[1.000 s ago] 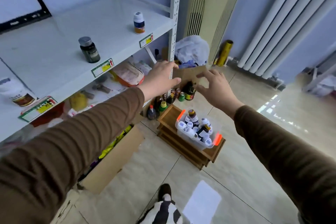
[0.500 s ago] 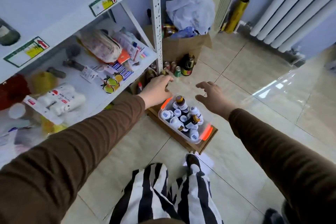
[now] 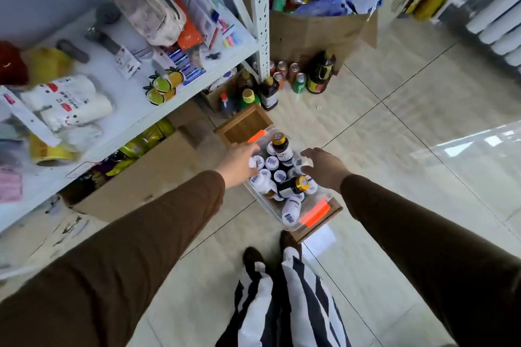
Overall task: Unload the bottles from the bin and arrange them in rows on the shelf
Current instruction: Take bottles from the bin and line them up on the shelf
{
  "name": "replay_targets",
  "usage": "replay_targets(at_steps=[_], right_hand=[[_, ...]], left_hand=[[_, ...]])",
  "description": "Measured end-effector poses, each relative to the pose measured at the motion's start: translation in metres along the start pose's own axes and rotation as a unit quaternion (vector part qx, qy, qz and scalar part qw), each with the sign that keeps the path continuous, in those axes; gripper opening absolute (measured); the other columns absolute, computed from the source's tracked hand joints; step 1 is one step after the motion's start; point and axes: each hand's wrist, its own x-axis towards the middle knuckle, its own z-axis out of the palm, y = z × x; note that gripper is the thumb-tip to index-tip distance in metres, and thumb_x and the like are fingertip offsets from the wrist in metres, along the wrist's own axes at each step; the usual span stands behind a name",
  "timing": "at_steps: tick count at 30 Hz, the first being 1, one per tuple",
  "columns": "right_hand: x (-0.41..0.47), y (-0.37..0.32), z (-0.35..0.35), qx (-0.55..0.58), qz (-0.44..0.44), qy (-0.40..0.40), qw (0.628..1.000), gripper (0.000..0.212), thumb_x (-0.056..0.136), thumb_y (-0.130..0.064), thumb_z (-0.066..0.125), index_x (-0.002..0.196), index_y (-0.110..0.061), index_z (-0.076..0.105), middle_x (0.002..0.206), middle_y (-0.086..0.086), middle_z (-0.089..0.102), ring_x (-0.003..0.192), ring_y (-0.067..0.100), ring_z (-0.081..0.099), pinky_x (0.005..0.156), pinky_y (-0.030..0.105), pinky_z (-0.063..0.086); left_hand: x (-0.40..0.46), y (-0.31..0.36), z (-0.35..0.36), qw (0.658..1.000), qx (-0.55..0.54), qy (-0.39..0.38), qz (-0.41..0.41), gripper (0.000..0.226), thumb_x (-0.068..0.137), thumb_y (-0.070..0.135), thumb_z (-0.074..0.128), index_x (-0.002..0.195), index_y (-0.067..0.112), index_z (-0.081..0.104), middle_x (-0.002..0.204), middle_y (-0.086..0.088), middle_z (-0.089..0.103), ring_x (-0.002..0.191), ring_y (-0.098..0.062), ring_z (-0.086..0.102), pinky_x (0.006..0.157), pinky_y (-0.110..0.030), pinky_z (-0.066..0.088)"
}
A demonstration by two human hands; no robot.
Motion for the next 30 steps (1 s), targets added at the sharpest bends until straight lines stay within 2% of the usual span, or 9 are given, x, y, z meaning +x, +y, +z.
replay_targets(at_steps=[3, 6, 8, 10, 14, 18, 23, 26, 30], right_hand=[[0.021, 0.009, 0.018, -0.021, -0.009, -0.011, 1.000, 0.046, 0.098, -0.029, 0.049, 0.144, -0.027, 0.043, 0.143, 0.003, 0.049, 0.123, 0.030, 0.054, 0.098, 0.037, 0.046], [0.036, 0.013, 0.032, -0.067, -0.017, -0.025, 0.997, 0.040, 0.101, -0.031, 0.044, 0.140, -0.027, 0.045, 0.139, 0.001, 0.050, 0.118, 0.031, 0.057, 0.092, 0.040, 0.050], [0.043, 0.012, 0.039, -0.099, -0.016, -0.026, 0.995, 0.033, 0.101, -0.027, 0.043, 0.133, -0.025, 0.048, 0.130, 0.002, 0.055, 0.109, 0.031, 0.061, 0.082, 0.038, 0.052], [0.047, 0.008, 0.045, -0.127, -0.014, -0.020, 0.992, 0.024, 0.100, -0.020, 0.043, 0.123, -0.022, 0.050, 0.120, 0.005, 0.059, 0.098, 0.031, 0.063, 0.071, 0.035, 0.049], [0.049, 0.001, 0.049, -0.177, -0.022, -0.030, 0.984, 0.037, 0.099, -0.017, 0.046, 0.135, -0.016, 0.041, 0.125, 0.010, 0.046, 0.103, 0.037, 0.062, 0.067, 0.038, 0.042], [0.043, 0.000, 0.045, -0.206, -0.029, -0.030, 0.978, 0.040, 0.095, -0.007, 0.048, 0.134, -0.009, 0.044, 0.126, 0.014, 0.043, 0.099, 0.040, 0.061, 0.065, 0.039, 0.042], [0.021, -0.009, 0.008, -0.149, -0.049, 0.009, 0.988, 0.029, 0.094, -0.007, 0.045, 0.122, -0.014, 0.048, 0.113, 0.013, 0.051, 0.091, 0.038, 0.061, 0.073, 0.041, 0.051], [0.006, -0.032, -0.038, -0.068, -0.079, 0.054, 0.993, 0.023, 0.099, -0.015, 0.042, 0.120, -0.019, 0.050, 0.111, 0.010, 0.053, 0.091, 0.034, 0.060, 0.074, 0.035, 0.044], [-0.020, -0.086, -0.111, 0.009, -0.149, 0.108, 0.983, 0.021, 0.100, -0.018, 0.043, 0.116, -0.014, 0.056, 0.103, 0.009, 0.057, 0.089, 0.028, 0.056, 0.076, 0.033, 0.042]], left_hand=[[0.011, -0.012, 0.023, 0.997, 0.078, 0.023, 0.003, 0.064, 0.081, 0.029, 0.076, 0.137, 0.015, 0.050, 0.134, -0.009, 0.049, 0.122, -0.030, 0.042, 0.102, -0.039, 0.038], [0.017, -0.028, 0.037, 0.992, 0.112, 0.042, -0.039, 0.063, 0.080, 0.029, 0.076, 0.135, 0.020, 0.049, 0.125, -0.009, 0.046, 0.114, -0.029, 0.047, 0.094, -0.041, 0.046], [0.017, -0.033, 0.043, 0.994, 0.093, 0.039, -0.051, 0.058, 0.080, 0.024, 0.077, 0.132, 0.020, 0.050, 0.123, -0.009, 0.042, 0.106, -0.030, 0.054, 0.089, -0.042, 0.051], [0.018, -0.034, 0.048, 0.994, 0.079, 0.053, -0.050, 0.056, 0.081, 0.020, 0.077, 0.130, 0.020, 0.050, 0.123, -0.008, 0.039, 0.097, -0.028, 0.058, 0.085, -0.042, 0.053], [0.020, -0.036, 0.051, 0.994, 0.070, 0.073, -0.048, 0.050, 0.083, 0.020, 0.076, 0.126, 0.019, 0.052, 0.120, -0.006, 0.038, 0.087, -0.025, 0.058, 0.079, -0.041, 0.054], [0.015, -0.039, 0.046, 0.995, 0.038, 0.081, -0.040, 0.044, 0.086, 0.021, 0.074, 0.125, 0.017, 0.056, 0.121, -0.006, 0.045, 0.097, -0.026, 0.058, 0.084, -0.044, 0.052], [-0.001, -0.036, 0.025, 0.994, -0.051, 0.088, -0.041, 0.032, 0.091, 0.019, 0.067, 0.120, 0.016, 0.053, 0.114, -0.009, 0.062, 0.098, -0.028, 0.063, 0.080, -0.042, 0.055], [-0.013, -0.030, -0.012, 0.985, -0.133, 0.099, -0.053, 0.038, 0.093, 0.018, 0.064, 0.129, 0.017, 0.051, 0.123, -0.011, 0.060, 0.103, -0.026, 0.060, 0.087, -0.038, 0.052], [-0.040, -0.019, -0.087, 0.973, -0.184, 0.132, -0.032, 0.038, 0.092, 0.019, 0.065, 0.128, 0.022, 0.053, 0.125, -0.007, 0.059, 0.106, -0.025, 0.060, 0.092, -0.042, 0.051]])
